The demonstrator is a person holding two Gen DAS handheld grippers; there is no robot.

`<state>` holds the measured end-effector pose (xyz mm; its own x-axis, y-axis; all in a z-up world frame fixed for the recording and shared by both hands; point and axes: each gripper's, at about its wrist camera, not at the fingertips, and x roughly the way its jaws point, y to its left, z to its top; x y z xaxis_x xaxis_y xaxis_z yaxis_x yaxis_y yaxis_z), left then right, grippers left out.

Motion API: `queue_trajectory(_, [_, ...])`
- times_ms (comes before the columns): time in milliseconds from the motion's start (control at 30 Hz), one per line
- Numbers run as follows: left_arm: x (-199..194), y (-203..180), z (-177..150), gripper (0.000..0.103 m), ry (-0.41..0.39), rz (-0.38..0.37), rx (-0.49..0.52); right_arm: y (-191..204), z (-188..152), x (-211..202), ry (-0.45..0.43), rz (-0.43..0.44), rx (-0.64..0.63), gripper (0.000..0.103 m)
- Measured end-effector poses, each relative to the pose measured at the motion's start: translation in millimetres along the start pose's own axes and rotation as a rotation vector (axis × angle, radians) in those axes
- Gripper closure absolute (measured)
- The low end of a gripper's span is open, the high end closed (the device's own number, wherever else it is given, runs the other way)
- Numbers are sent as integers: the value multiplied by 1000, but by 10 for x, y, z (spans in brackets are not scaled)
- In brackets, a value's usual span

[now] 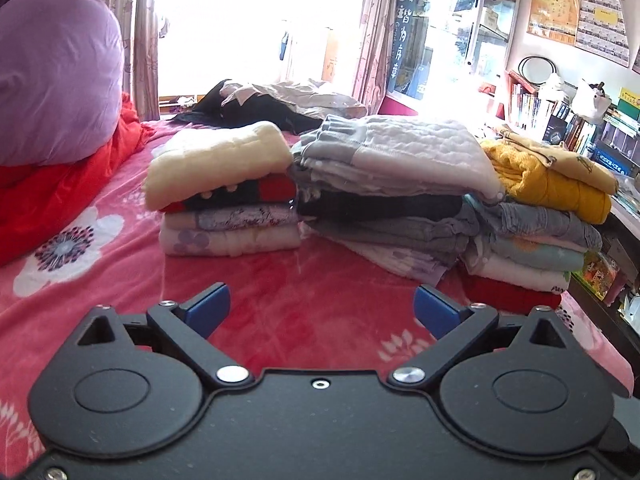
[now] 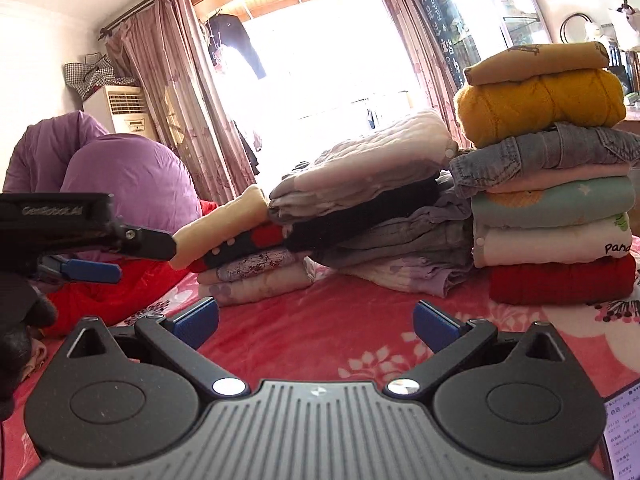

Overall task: Fold clothes
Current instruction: 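Move both tools toward the clothes stacks and the cream quilted garment, then grasp the cream quilted garment with the left gripper and lift it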

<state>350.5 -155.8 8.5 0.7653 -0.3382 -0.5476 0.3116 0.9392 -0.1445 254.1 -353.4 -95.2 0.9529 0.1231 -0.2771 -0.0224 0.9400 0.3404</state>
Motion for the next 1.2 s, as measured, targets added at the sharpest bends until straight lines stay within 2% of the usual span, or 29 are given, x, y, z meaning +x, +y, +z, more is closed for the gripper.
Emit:
queue_trajectory(133, [365, 31, 234, 12, -18, 13, -48, -141, 33, 71, -40, -3, 39, 1])
queue_trajectory(200, [524, 91, 329, 17, -28, 55, -52, -169, 38, 88, -41, -4, 55, 4])
queue_trajectory(267, [662, 148, 409, 21, -46, 93, -29, -188, 22, 130, -34, 3, 62, 14])
queue_trajectory(333, [769, 204, 466, 23, -68, 146, -7, -183, 4, 162, -27, 10, 63, 15])
queue_trajectory(433, [960, 427, 605, 33, -95, 210, -32, -141, -33, 177, -21, 29, 59, 17])
queue_trajectory(500, [1082, 640, 712, 33, -114, 262, -70, -124, -61, 203, -4, 37, 58, 16])
queue_trajectory(567, [1222, 889, 817, 33, -111, 292, -139, -83, -90, 209, 13, 46, 58, 12])
queue_trajectory(667, [1419, 1173, 930, 33, -89, 285, -220, 10, -146, 243, 44, 71, 37, 11])
queue_trajectory(733, [1520, 1232, 1008, 33, -69, 269, -215, 78, -185, 259, 59, 84, 19, 11])
queue_trajectory(767, [1550, 1226, 1045, 40, -53, 260, -201, 99, -199, 259, 65, 90, 15, 11])
queue_trajectory(800, [1555, 1207, 1075, 56, -45, 250, -191, 117, -211, 261, 70, 95, 10, 10])
queue_trajectory(833, [1542, 1176, 1102, 65, -42, 248, -175, 126, -220, 265, 74, 99, 7, 10])
queue_trajectory(900, [1513, 1087, 1119, 95, -43, 253, -106, 128, -236, 268, 82, 99, 5, 10])
queue_trajectory(967, [1460, 1010, 1134, 100, -51, 256, -43, 107, -242, 274, 90, 98, 18, 10])
queue_trajectory(1067, [1277, 919, 1179, 102, -85, 237, 10, 80, -243, 256, 91, 95, 26, 9])
queue_trajectory(1200, [789, 776, 1260, 103, -191, 229, 70, 52, -220, 230, 90, 93, 29, 8])
